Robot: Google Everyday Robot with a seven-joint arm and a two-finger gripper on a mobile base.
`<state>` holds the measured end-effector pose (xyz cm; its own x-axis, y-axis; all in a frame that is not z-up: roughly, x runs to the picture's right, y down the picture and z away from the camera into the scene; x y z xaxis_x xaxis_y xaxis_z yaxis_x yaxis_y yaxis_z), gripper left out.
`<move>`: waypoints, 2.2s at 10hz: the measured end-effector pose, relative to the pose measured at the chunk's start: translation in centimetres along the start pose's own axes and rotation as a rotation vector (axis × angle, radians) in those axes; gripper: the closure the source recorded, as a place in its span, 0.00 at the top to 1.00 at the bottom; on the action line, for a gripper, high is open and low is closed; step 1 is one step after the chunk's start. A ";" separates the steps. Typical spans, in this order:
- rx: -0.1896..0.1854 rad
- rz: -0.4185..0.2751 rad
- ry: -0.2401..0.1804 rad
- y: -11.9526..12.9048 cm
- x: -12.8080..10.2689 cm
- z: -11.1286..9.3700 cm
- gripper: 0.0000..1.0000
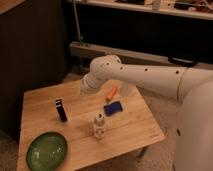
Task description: Knock the eraser over
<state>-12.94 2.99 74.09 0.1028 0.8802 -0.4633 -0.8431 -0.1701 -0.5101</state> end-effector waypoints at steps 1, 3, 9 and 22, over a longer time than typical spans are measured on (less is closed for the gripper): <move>-0.016 -0.009 0.010 0.8 -0.2 1.4 0.00; -0.024 -0.032 0.032 2.3 -0.5 3.5 0.00; -0.012 -0.066 0.083 4.4 -0.6 6.8 0.00; 0.099 -0.254 0.295 13.4 3.3 12.9 0.00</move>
<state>-30.73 9.29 75.07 0.4494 0.7211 -0.5273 -0.8169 0.0928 -0.5693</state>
